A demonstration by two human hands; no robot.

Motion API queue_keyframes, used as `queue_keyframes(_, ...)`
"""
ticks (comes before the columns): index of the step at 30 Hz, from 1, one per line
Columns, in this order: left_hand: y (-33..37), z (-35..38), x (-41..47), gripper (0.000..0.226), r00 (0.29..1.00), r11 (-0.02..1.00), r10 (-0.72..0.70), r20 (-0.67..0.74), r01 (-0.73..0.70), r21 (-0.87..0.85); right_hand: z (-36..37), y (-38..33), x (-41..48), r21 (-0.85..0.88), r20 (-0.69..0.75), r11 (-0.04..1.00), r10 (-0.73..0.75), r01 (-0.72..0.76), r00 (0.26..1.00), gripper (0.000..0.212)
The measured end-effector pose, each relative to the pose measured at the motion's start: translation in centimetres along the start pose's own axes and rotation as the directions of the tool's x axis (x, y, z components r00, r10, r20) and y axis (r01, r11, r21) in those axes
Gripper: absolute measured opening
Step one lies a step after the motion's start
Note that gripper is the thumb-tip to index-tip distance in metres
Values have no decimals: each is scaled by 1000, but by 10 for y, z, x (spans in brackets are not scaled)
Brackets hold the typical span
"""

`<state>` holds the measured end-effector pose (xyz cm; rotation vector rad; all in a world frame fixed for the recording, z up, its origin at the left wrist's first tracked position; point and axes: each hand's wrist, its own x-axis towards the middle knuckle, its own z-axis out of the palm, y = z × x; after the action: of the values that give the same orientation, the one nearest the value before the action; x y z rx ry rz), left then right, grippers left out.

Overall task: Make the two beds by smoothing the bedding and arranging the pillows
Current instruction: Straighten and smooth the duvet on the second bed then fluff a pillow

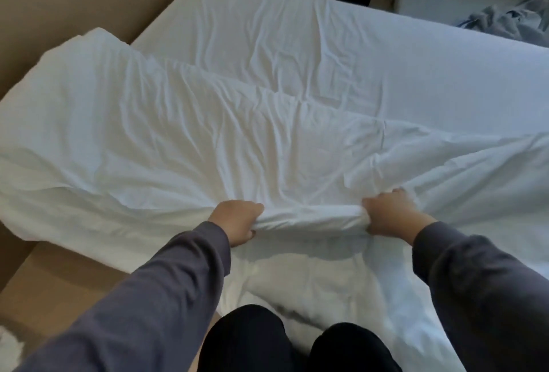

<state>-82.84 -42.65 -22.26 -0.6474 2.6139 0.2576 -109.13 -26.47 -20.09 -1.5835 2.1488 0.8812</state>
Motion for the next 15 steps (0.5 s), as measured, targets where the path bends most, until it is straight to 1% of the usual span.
queue_keyframes(3,22,-29,-14,5,997,998,-56,56,54,40,6,-5,-48,98,82,995,-9,1,997,27)
queue_keyframes(7,53,-45,-45,11,986,994,-103,134,95,59,15,-7,-109,287,77,956,43,-64,996,23)
queue_keyframes(8,59,-42,-51,18,979,990,-135,150,128,56,21,-10,-118,322,73,945,42,-63,996,21)
queue_keyframes(9,65,-36,-57,30,965,985,-172,200,165,54,28,-13,-125,359,79,931,30,-57,996,18)
queue_keyframes(10,71,-27,-63,41,935,979,-205,291,198,54,35,-18,-130,396,108,917,-3,-40,994,17)
queue_keyframes(11,79,-16,-69,52,887,974,-224,405,217,63,43,-24,-135,417,154,909,-59,-11,986,21)
queue_keyframes(12,88,-7,-75,62,832,970,-238,501,230,78,53,-29,-138,418,207,908,-124,26,971,32)
queue_keyframes(13,98,-1,-79,69,789,968,-245,563,236,91,62,-32,-141,398,249,915,-175,63,953,47)
queue_keyframes(14,108,0,-81,71,774,968,-242,586,236,89,69,-32,-145,368,258,925,-197,92,946,60)
queue_keyframes(15,117,-2,-82,68,782,972,-222,582,228,65,71,-30,-148,336,241,935,-199,111,950,67)
